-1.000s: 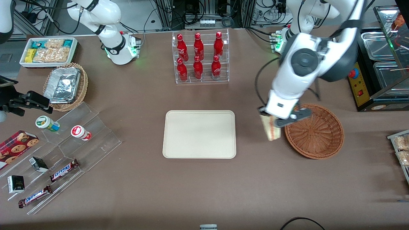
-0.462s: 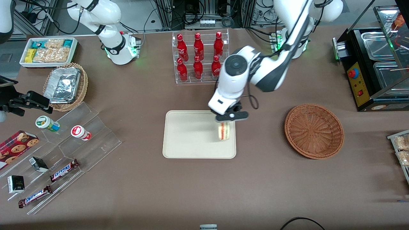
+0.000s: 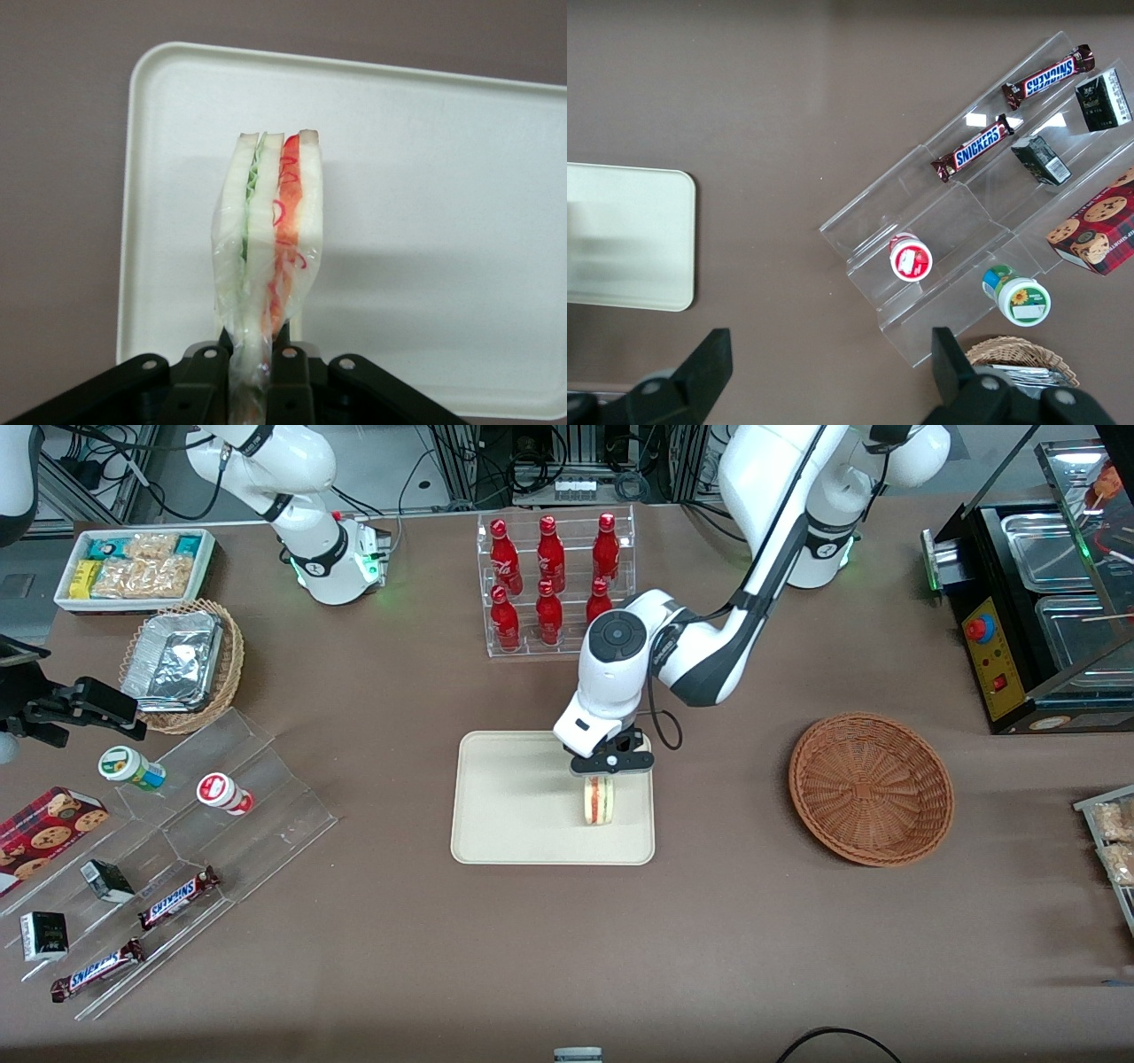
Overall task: Place sandwich from basket to tray
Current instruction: 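Lower the sandwich onto the tray and open the left gripper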
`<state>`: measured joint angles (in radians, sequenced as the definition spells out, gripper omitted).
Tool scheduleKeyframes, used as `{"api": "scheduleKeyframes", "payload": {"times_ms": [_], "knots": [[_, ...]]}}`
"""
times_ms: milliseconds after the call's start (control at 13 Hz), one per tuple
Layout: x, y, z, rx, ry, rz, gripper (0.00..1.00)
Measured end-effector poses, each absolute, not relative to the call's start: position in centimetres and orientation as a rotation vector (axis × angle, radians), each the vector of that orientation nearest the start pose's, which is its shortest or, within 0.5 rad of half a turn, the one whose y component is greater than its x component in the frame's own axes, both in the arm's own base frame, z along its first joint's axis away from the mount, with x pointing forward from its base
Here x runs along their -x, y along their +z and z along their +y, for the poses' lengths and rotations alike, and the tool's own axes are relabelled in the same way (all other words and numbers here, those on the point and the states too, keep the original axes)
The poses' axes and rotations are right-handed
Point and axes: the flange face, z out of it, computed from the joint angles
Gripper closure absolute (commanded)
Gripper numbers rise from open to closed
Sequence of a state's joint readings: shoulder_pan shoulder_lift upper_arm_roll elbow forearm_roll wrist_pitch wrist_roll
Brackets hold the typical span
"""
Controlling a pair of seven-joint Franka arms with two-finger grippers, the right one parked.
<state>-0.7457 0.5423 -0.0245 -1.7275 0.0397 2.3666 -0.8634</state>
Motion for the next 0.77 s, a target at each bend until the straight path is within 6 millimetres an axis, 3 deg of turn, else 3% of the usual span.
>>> {"api": "scheduleKeyframes", "payload": {"times_ms": [231, 769], "knots": [[-48.3, 25.9, -47.9, 3.197, -0.122, -0.093, 1.0], [-48.5, 24.6, -47.8, 3.193, -0.124, -0.095, 0.92]]}}
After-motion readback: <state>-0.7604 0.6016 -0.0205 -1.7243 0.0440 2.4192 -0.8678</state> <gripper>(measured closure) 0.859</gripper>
